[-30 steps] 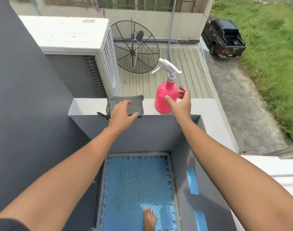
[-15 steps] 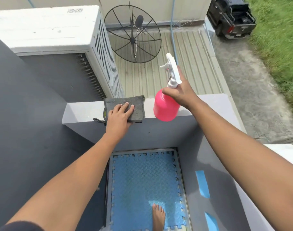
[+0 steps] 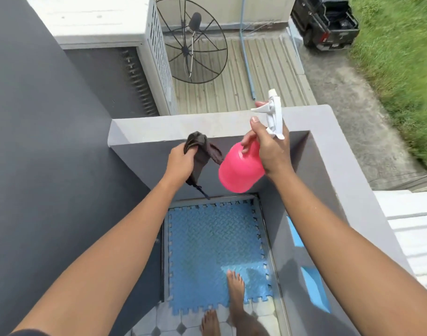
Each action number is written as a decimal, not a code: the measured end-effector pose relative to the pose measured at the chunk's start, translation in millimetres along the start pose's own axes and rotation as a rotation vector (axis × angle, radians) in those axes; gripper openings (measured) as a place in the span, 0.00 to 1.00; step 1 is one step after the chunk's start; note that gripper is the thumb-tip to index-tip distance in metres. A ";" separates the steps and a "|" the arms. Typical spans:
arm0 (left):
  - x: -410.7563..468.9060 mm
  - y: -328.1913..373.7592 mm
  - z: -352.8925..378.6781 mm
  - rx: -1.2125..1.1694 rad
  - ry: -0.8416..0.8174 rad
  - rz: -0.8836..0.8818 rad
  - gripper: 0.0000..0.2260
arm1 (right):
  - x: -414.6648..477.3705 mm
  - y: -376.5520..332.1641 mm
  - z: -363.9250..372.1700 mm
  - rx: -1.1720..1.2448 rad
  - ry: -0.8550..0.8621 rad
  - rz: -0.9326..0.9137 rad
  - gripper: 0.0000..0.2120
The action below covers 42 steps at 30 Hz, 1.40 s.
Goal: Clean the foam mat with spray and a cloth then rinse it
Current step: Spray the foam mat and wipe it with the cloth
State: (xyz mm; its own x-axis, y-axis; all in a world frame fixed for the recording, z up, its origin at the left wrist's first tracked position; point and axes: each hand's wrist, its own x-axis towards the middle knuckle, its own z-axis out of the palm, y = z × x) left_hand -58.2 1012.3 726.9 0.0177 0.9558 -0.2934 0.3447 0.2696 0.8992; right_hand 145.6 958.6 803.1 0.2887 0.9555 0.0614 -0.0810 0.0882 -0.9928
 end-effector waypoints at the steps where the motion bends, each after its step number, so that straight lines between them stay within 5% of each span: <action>1: -13.7 -12.8 1.6 -0.114 -0.009 -0.089 0.09 | -18.4 7.9 -1.2 0.002 -0.004 0.021 0.13; 6: -81.5 -89.0 11.0 -0.594 0.014 -0.469 0.15 | -114.9 72.7 -6.8 -0.090 -0.036 0.167 0.11; 13: -128.6 -219.6 30.1 -0.650 0.003 -0.665 0.09 | -232.6 208.3 -33.2 -0.182 -0.151 0.467 0.06; 19: -132.6 -427.0 86.6 -0.553 0.123 -0.714 0.08 | -328.6 392.7 -76.7 -0.254 -0.300 0.697 0.18; 24: -128.0 -590.9 111.9 -0.594 0.292 -0.770 0.15 | -384.1 537.1 -94.4 -0.447 -0.309 0.882 0.11; 27: -116.3 -665.6 120.4 -0.484 0.380 -0.709 0.12 | -403.5 612.4 -96.4 -0.616 -0.345 0.930 0.19; 30: -96.1 -717.8 125.3 -0.320 0.463 -0.601 0.02 | -390.4 663.4 -88.6 -0.695 -0.417 0.924 0.16; 36: -45.5 -788.7 132.0 -0.181 0.602 -0.368 0.04 | -350.6 714.5 -72.5 -0.822 -0.637 0.842 0.18; 42: -35.1 -813.4 143.2 -0.060 0.561 -0.216 0.09 | -316.1 731.1 -77.1 -0.801 -0.711 0.753 0.22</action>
State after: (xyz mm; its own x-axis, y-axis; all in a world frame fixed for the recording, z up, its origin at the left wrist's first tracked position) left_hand -204.8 742.7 -40.7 -0.5504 0.7899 -0.2702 0.2317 0.4555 0.8596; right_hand 68.7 699.4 50.0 -0.1615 0.6570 -0.7364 0.6571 -0.4852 -0.5769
